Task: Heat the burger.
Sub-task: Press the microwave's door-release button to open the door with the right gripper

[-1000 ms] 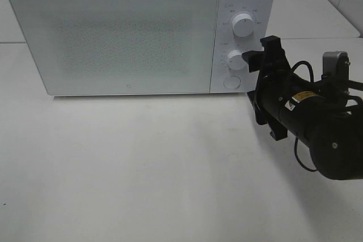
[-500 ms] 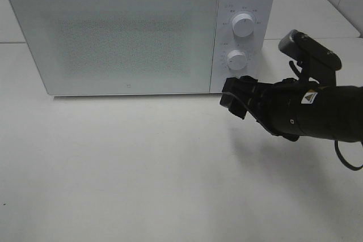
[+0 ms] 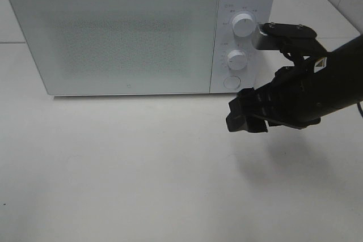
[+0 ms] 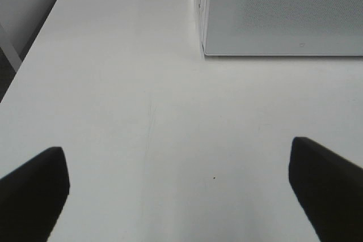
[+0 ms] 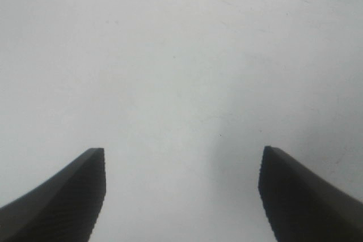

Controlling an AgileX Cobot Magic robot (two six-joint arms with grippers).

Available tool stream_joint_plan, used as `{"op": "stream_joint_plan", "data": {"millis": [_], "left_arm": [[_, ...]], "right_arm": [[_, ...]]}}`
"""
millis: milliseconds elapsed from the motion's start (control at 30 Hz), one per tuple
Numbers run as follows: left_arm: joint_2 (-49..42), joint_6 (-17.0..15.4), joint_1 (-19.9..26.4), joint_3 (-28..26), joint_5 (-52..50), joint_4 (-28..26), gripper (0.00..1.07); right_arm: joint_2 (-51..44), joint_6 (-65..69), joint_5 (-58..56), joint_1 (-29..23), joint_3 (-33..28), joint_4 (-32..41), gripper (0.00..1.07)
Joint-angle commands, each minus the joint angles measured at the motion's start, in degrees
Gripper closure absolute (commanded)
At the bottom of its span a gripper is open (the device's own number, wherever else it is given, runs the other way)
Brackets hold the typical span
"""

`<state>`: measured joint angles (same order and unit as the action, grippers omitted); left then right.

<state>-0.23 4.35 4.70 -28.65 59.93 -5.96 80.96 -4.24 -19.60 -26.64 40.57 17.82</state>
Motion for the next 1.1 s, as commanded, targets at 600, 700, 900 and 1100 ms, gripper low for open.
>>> {"op": "stream_joint_plan", "data": {"millis": [600,700,900,1100], "left_arm": [[-1.3,-0.3,0.1,0.2,-0.5,0.0,0.06],[-1.3,-0.3,0.1,0.2,-0.5,0.0,0.06],[-1.3,-0.3,0.1,0.2,-0.5,0.0,0.06],[-1.3,-0.3,0.1,0.2,-0.5,0.0,0.06]], "right_arm": [[-24.3,9.3,-33.2,0.3,4.9,-20.8,0.34],[-27.3,9.0,-37.9,0.3,4.9,-21.4,0.34],[-35.7,9.1,-44.1,0.3,4.9,-24.9,0.34],[-46.3,9.1,-43.6,0.6,2.9,-26.1,0.34]]}}
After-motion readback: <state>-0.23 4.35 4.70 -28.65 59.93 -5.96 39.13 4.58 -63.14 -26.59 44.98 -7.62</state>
